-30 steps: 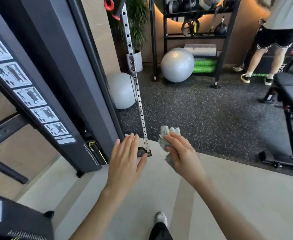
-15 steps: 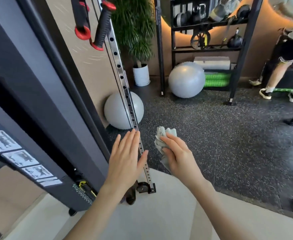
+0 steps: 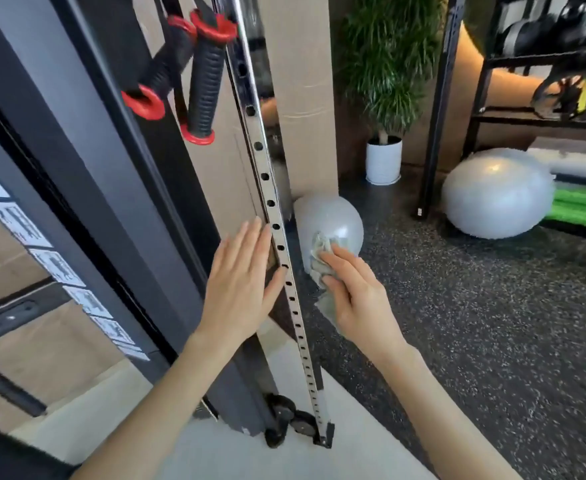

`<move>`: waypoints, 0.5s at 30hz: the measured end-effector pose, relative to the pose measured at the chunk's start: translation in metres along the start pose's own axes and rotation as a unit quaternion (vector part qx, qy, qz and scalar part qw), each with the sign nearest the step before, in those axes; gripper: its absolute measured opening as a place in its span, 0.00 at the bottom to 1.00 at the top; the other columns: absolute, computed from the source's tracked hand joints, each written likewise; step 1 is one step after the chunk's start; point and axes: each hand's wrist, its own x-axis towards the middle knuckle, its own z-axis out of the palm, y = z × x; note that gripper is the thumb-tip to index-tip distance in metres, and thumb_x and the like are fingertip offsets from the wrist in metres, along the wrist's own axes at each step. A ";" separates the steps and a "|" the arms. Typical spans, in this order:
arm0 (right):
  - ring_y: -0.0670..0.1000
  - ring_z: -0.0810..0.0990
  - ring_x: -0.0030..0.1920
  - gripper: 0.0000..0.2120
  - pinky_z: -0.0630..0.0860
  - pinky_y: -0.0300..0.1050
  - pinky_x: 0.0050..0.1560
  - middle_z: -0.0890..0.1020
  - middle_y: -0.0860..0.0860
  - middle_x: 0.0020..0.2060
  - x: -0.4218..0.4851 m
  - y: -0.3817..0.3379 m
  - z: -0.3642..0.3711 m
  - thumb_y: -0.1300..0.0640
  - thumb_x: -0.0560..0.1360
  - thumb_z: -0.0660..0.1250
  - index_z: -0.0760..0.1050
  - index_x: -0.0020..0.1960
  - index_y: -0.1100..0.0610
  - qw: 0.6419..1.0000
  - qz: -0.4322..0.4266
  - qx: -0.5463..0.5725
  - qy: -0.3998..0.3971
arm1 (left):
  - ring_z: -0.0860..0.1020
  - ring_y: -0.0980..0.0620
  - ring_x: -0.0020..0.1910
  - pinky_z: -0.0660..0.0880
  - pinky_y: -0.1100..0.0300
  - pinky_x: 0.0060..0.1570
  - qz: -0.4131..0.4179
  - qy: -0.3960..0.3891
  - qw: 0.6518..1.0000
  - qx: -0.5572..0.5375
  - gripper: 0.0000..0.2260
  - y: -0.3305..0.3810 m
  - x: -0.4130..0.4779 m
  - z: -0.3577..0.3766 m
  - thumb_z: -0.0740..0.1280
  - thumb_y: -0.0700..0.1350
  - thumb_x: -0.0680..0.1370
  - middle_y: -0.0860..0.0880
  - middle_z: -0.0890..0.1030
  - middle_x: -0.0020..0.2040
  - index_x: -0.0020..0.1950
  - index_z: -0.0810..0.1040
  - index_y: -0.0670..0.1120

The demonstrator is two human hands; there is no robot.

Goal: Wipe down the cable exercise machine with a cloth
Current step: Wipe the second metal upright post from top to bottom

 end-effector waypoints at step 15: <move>0.45 0.66 0.68 0.16 0.61 0.34 0.70 0.74 0.61 0.66 0.251 -0.001 0.021 0.65 0.79 0.62 0.73 0.66 0.64 0.964 -0.169 0.182 0.094 | 0.52 0.46 0.78 0.49 0.47 0.76 0.025 0.002 0.986 0.163 0.32 -0.061 0.126 0.000 0.52 0.59 0.81 0.41 0.54 0.78 0.78 0.53 0.38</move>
